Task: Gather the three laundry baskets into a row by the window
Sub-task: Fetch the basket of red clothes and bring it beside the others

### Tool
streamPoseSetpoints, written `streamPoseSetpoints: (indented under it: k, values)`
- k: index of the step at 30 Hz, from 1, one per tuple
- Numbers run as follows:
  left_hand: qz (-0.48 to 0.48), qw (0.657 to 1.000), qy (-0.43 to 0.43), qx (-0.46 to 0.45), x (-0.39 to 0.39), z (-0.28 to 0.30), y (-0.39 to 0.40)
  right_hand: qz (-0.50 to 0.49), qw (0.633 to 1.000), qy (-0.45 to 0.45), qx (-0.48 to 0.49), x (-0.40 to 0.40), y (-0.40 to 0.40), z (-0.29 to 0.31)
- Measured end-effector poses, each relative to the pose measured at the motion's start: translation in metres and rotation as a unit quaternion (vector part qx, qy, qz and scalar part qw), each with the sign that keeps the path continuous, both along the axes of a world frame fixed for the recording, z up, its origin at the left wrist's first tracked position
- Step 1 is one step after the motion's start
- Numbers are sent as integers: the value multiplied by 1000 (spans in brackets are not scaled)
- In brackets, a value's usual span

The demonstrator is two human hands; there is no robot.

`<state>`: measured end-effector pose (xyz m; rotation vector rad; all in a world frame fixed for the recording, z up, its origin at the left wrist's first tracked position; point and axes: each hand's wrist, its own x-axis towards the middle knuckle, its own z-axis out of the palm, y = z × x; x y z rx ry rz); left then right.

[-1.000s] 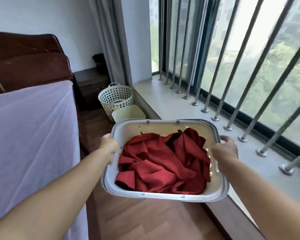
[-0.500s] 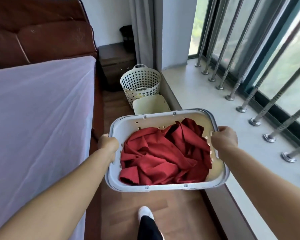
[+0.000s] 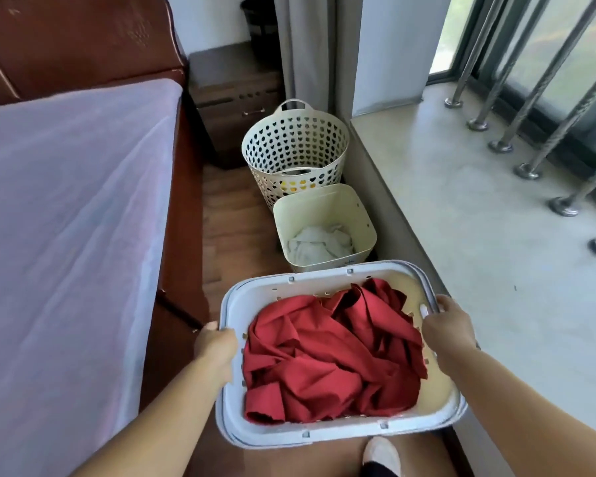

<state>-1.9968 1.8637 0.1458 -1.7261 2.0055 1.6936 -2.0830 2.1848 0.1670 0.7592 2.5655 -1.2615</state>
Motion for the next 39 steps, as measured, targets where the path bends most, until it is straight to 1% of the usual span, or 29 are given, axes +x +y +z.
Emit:
streamPoseSetpoints:
  k: [5,9,13,16,19,22,26,30,32,34,39]
  values:
    - [18,999,-34,16,-45,-112,-3,49,998,-23,12,-61,-16,-109]
    - [19,999,-34,35,-76,-192,-3,75,996,-29,33,-102,-18,-190]
    - [6,999,-15,52,-113,-274,-3,97,993,-34,61,-143,-17,-271]
    - [1,999,-8,41,-135,-314,-1,107,991,-25,79,-164,-17,-312]
    - [-11,999,-4,30,-156,-352,2,105,991,-24,78,-186,-19,-349]
    - [-10,1000,12,24,-170,-380,3,112,989,-16,92,-200,-21,-379]
    - [-8,999,27,20,-183,-397,4,118,985,-30,124,-209,-21,-402]
    - [3,999,45,16,-194,-405,3,116,978,-18,170,-213,-24,-409]
    - [2,999,44,9,-196,-407,1,110,975,2,193,-210,-27,-410]
    - [-1,999,46,22,-198,-407,3,115,973,22,199,-206,-30,-411]
    - [-5,998,49,34,-205,-404,18,141,964,17,223,-199,-29,-408]
